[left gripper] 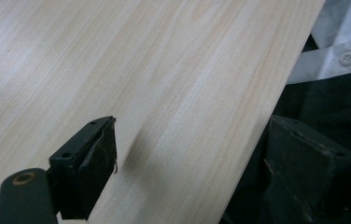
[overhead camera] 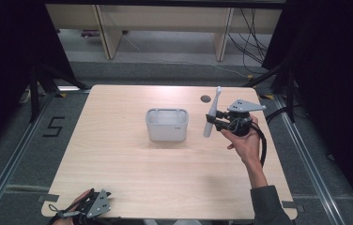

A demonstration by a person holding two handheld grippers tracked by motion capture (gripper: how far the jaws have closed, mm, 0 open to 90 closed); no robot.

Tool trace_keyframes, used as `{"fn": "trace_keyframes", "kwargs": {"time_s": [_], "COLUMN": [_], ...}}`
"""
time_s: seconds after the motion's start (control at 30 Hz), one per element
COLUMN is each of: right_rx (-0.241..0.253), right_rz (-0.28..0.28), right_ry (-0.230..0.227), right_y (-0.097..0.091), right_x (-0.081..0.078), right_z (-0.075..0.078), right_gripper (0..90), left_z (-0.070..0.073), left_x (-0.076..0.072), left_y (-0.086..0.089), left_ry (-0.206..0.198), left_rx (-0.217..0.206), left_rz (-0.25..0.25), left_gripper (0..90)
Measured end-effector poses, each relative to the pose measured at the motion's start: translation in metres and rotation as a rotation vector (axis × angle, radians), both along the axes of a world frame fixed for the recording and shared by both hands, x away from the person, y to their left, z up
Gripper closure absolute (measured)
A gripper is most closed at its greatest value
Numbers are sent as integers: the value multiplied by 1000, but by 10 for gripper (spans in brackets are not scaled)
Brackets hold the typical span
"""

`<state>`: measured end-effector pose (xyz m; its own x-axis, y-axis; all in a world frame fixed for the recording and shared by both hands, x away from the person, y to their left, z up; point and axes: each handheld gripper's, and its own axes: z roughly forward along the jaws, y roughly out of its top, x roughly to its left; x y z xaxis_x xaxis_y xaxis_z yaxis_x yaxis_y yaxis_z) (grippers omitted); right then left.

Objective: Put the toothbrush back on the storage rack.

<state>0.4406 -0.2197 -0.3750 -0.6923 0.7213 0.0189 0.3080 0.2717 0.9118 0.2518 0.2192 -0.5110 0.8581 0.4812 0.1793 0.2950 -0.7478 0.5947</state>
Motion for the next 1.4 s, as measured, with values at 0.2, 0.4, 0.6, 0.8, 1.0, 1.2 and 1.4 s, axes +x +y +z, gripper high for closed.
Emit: {"fn": "trace_keyframes", "kwargs": {"time_s": [0.2, 0.4, 0.6, 0.8, 1.0, 1.2, 1.4], "right_rx": [-9, 9, 3, 12, 13, 19, 12], "right_rz": [8, 10, 13, 14, 11, 11, 13], "right_ry": [-19, -20, -37, -25, -38, -38, -33], "right_y": [5, 10, 15, 21, 27, 32, 37], "right_x": [4, 7, 12, 15, 20, 23, 27], "right_z": [4, 10, 15, 21, 27, 31, 36], "right_gripper": [667, 667, 667, 667, 667, 667, 667], "left_z": [0, 0, 0, 0, 0, 0, -1], "left_x": [0, 0, 0, 0, 0, 0, -1], "left_y": [0, 0, -1, 0, 0, -1, -1], "left_ry": [-2, 1, 3, 1, 1, 2, 10], "left_rx": [-1, -1, 0, 2, 0, -1, -6], "left_rz": [0, -1, 0, 1, 1, -2, 1], "left_gripper": [162, 162, 162, 162, 161, 161, 161]}}
